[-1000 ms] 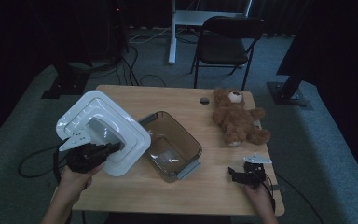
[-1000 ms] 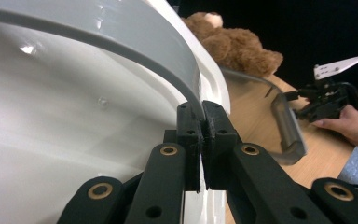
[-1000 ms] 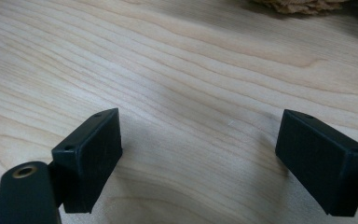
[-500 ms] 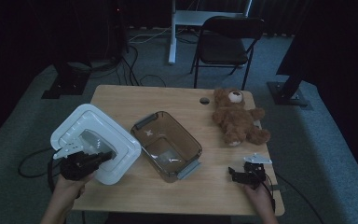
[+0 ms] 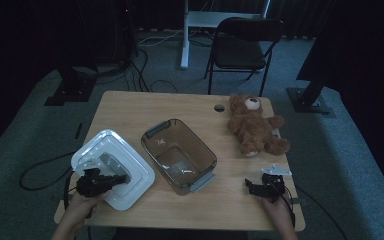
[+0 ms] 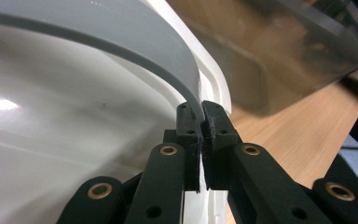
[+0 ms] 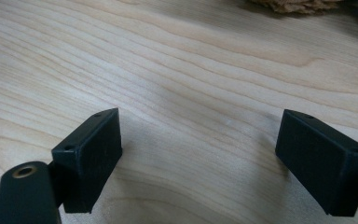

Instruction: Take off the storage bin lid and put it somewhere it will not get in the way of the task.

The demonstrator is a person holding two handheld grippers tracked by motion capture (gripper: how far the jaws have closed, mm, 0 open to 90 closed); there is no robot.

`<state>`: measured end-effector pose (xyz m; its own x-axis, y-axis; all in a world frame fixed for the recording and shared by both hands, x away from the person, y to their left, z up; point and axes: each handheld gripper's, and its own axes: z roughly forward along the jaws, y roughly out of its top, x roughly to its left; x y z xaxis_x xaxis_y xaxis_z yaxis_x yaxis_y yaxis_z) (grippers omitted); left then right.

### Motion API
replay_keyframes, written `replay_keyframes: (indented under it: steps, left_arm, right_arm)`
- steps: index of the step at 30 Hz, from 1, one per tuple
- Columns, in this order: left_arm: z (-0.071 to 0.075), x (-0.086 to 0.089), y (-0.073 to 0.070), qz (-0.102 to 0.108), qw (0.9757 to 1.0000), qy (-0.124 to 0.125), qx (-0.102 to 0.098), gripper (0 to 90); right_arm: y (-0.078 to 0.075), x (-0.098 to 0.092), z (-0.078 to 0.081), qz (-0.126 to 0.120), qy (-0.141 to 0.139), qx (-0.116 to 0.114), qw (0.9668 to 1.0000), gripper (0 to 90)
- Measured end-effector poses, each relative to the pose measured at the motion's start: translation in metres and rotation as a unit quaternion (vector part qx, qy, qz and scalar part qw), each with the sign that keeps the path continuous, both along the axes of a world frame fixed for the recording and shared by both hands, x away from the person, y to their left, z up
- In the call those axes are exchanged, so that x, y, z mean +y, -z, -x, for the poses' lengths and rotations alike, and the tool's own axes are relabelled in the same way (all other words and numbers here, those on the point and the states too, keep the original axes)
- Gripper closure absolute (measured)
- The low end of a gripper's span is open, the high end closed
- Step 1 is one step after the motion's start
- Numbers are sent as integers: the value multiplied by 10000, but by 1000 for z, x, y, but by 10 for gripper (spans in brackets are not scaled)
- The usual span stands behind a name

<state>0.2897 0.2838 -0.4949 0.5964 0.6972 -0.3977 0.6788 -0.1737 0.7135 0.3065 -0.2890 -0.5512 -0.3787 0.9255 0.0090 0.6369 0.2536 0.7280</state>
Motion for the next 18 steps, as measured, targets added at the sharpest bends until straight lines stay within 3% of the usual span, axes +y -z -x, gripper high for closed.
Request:
replay_keyframes:
  steps: [7, 14, 16, 18]
  left_arm:
    - [-22, 0, 24, 442, 9977, 93, 502, 843]
    - [-40, -5, 39, 268, 9969, -94, 727, 758]
    - [-42, -4, 42, 309, 9969, -158, 713, 754]
    - [-43, -6, 41, 183, 9975, -266, 629, 670]
  right_arm:
    - [0, 0, 0, 4, -4, -3, 10000, 137]
    - [0, 0, 0, 6, -4, -2, 10000, 137]
    - [0, 0, 0, 7, -5, -1, 10000, 137]
    - [0, 0, 0, 6, -4, -2, 10000, 137]
